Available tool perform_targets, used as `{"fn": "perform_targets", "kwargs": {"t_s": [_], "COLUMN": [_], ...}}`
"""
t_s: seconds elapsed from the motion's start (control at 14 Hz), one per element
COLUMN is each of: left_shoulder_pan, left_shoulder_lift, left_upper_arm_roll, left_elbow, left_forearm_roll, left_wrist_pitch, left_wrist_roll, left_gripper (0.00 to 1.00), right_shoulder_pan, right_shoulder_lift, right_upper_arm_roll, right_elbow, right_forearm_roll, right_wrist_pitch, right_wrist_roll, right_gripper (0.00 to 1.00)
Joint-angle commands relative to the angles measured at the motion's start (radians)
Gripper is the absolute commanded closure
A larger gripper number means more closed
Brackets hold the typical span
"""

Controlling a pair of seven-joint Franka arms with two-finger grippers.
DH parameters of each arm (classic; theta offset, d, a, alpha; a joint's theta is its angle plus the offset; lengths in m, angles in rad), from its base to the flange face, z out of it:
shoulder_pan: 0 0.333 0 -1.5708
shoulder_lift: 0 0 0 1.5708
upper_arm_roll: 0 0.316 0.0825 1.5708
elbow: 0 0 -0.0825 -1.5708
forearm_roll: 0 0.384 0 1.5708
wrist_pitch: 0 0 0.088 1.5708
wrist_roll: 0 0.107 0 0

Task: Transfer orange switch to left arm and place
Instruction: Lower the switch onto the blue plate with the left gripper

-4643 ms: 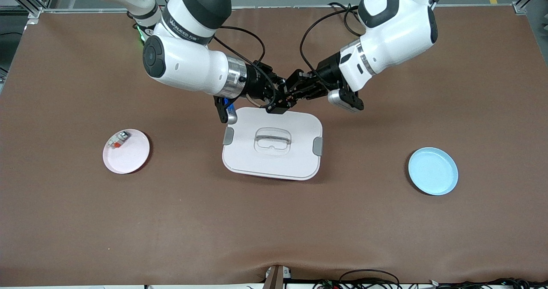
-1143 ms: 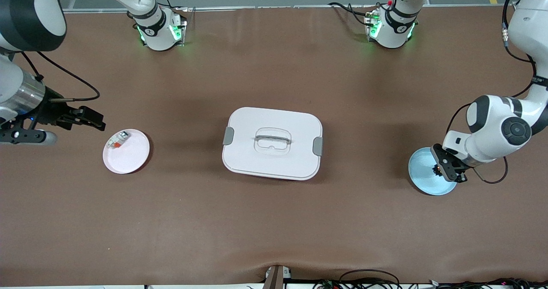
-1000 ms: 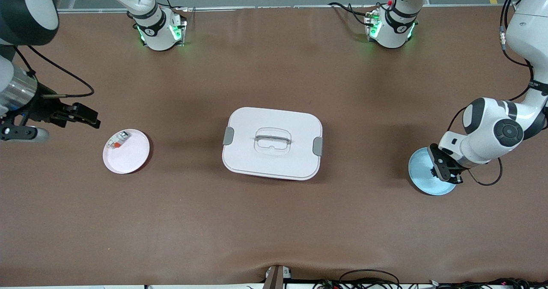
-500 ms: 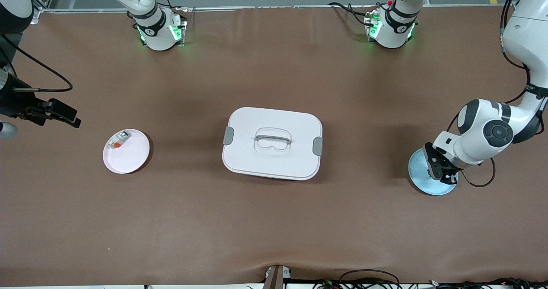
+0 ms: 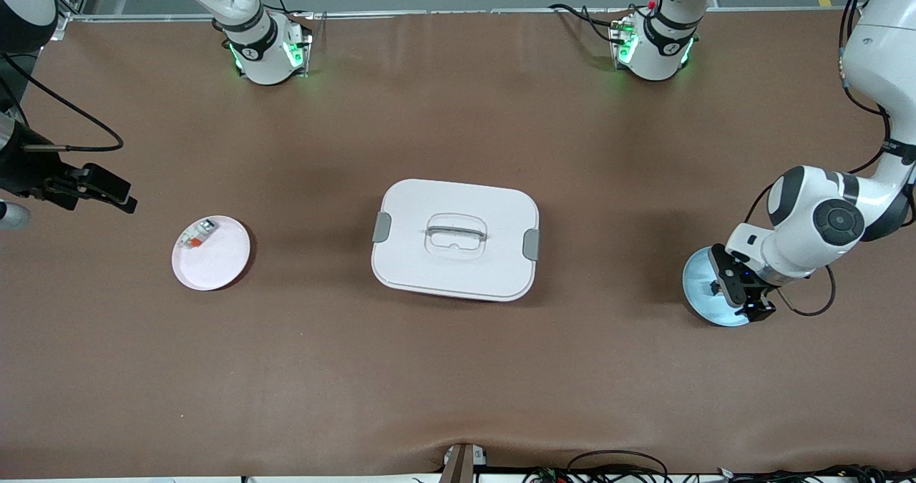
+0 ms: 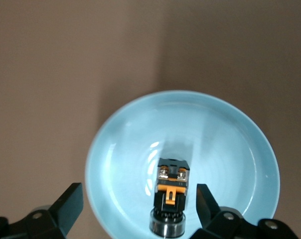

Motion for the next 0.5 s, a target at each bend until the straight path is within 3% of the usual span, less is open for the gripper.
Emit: {"fn": "perform_targets", "kwargs": {"t_s": [0.0,0.21,0.43], "left_shoulder_pan": [0.003,0.003,0.003], "left_shoulder_lift": [-0.071,-0.092,-0.094], "left_upper_arm_roll": [-0.045,-0.096,-0.168], "left_elbow": [0.043,0.148,0.251], "left_forearm_roll": [-0.073,-0.157,-0.165], "left_wrist_pitch": [-0.117,-0.262,-0.409], "left_wrist_roll": [-0.100,-0.270,-0.497], "left_gripper": [0.00,0.00,0.00], "right_shoulder_pan": [-0.011,-0.023,-0.037], "right_shoulder_lift": [0.002,0.000,-0.001], "right_upper_arm_roll": [0.012,0.017,0.024], "right_elbow": [0.016,0.020,0.020], "right_forearm_roll": [-0.005,-0.005,-0.003], "right_wrist_pitch": [-0.012,-0.014,-0.015], "right_wrist_roll": [-0.003,-0.003,-0.003], "right_gripper": [0.00,0.00,0.00]}}
